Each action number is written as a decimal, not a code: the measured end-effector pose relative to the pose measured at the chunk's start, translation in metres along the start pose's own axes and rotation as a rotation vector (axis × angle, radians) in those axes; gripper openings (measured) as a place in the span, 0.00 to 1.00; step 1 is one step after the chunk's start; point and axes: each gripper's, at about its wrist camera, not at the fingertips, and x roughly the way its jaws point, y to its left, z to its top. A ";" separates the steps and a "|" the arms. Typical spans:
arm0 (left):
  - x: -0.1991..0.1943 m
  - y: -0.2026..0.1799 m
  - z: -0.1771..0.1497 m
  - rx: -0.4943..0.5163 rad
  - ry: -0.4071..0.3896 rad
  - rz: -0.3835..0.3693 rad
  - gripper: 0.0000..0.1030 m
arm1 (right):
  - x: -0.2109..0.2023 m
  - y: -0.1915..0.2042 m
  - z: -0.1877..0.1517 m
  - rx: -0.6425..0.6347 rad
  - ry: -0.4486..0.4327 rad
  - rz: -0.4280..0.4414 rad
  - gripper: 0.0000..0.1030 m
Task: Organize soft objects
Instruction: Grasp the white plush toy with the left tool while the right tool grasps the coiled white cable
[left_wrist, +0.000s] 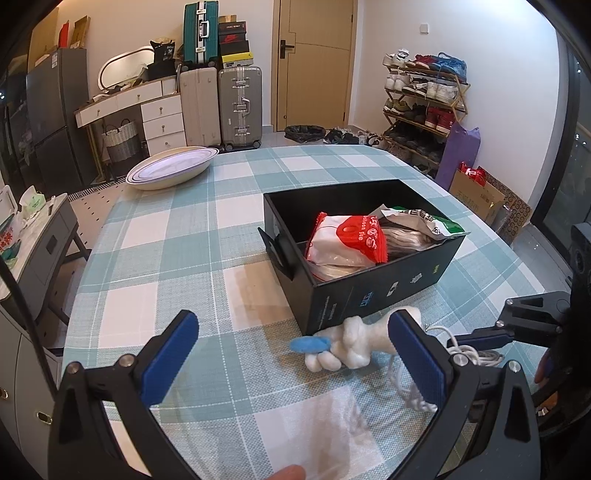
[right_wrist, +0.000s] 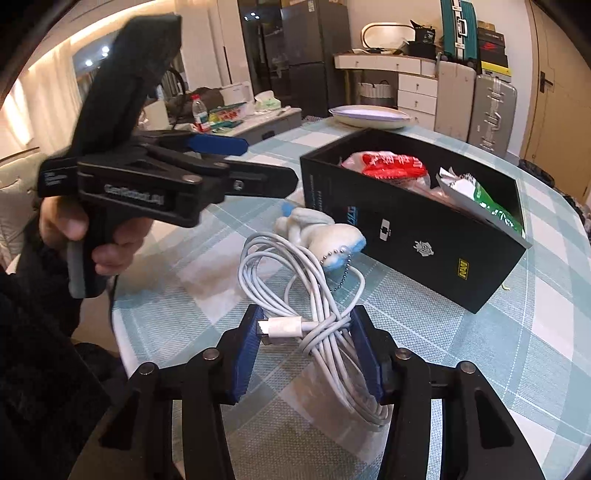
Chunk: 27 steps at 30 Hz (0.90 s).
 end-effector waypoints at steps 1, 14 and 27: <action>-0.001 0.001 0.000 -0.002 -0.001 0.000 1.00 | -0.004 -0.001 0.000 0.002 -0.007 0.003 0.48; 0.005 -0.003 -0.003 0.012 0.035 -0.032 1.00 | -0.049 -0.031 -0.004 0.094 -0.172 -0.030 0.48; 0.031 -0.029 -0.014 0.010 0.140 -0.066 1.00 | -0.065 -0.039 0.002 0.153 -0.280 -0.079 0.48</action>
